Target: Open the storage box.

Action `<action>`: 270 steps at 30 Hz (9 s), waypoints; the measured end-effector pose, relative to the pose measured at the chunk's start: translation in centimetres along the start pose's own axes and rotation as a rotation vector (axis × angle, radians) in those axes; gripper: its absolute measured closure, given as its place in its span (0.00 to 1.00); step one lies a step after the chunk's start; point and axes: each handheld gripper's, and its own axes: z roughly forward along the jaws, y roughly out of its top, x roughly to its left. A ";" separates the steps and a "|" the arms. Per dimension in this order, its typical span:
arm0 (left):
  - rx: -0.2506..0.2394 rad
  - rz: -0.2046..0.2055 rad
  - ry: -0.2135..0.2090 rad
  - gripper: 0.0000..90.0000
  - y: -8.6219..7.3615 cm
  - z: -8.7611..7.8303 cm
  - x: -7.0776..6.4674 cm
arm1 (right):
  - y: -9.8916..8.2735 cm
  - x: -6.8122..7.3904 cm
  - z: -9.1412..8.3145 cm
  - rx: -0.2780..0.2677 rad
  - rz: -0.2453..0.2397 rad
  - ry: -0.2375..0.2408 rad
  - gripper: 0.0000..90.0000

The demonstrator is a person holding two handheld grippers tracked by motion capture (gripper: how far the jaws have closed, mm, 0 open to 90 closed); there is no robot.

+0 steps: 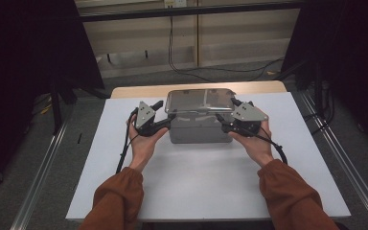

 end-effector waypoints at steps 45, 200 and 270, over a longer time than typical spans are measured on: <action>-0.033 -0.012 -0.008 0.55 2.2 1.0 1.4 | -0.2 -4.0 0.6 -0.102 0.179 0.024 0.55; 0.050 -0.049 0.051 0.68 1.7 9.8 6.3 | 0.6 -9.6 8.2 -0.100 0.245 -0.005 0.70; 0.153 -0.071 0.053 0.75 0.1 11.7 7.3 | -2.8 -9.8 11.9 -0.001 0.345 0.029 0.69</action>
